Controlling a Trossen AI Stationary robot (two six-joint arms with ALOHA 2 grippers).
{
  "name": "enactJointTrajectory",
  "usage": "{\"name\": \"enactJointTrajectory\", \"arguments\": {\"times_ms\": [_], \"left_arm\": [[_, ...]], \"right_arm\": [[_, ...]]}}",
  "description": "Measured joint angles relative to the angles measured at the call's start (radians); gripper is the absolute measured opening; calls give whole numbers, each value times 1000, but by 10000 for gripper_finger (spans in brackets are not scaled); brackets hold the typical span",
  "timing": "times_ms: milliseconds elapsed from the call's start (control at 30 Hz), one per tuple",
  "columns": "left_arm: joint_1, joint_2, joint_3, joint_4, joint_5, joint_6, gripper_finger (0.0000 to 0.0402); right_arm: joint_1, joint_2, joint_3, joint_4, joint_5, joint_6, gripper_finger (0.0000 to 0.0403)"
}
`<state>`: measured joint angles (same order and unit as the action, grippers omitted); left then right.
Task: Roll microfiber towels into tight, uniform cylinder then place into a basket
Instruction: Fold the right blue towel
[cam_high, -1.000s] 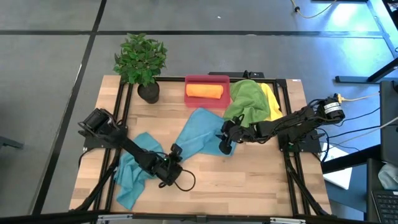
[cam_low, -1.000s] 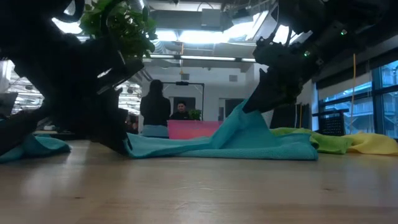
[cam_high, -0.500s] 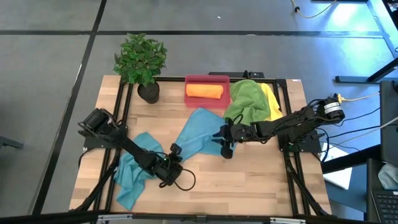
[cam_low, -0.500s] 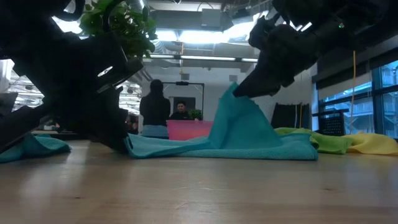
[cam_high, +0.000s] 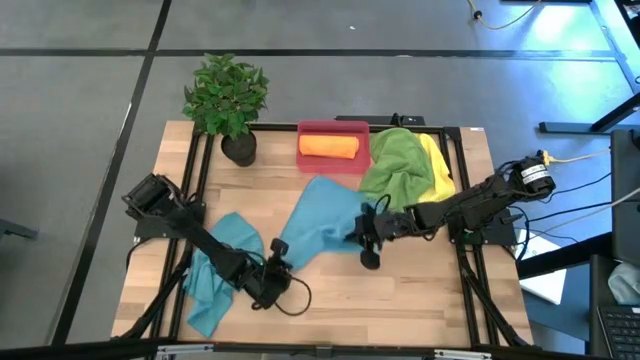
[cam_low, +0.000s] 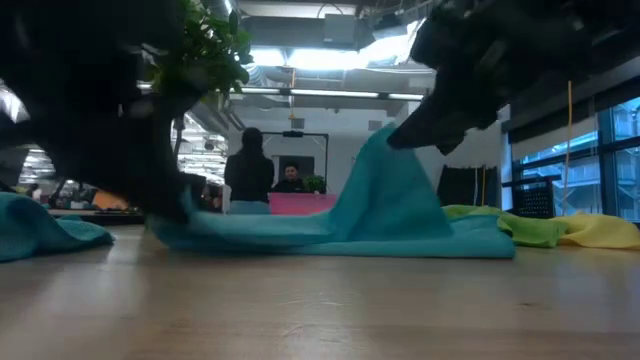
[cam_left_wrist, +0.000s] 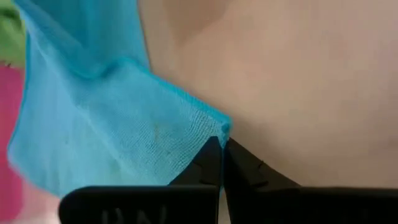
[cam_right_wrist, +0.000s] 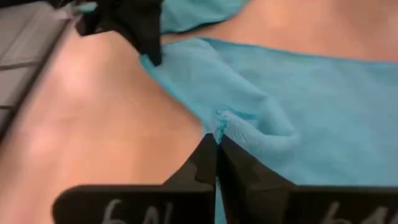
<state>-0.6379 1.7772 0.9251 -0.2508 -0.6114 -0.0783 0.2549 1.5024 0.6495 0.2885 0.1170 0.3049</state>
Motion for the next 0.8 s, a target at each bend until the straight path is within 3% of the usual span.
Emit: {"name": "enactJointTrajectory", "arguments": {"times_ms": [200,333,533,800], "left_arm": [[-83,-69,115,-80,48,-123,0],[-124,-98,152,-80,151,-216,0],[-159,-105,174,-85,104,-247,0],[-52,-105,174,-331,-62,-292,0]], "right_arm": [[185,0,3,24,-116,161,6],[334,0,4,74,-142,267,6],[464,0,4,77,3,342,8],[428,-19,4,-164,221,376,9]]}}
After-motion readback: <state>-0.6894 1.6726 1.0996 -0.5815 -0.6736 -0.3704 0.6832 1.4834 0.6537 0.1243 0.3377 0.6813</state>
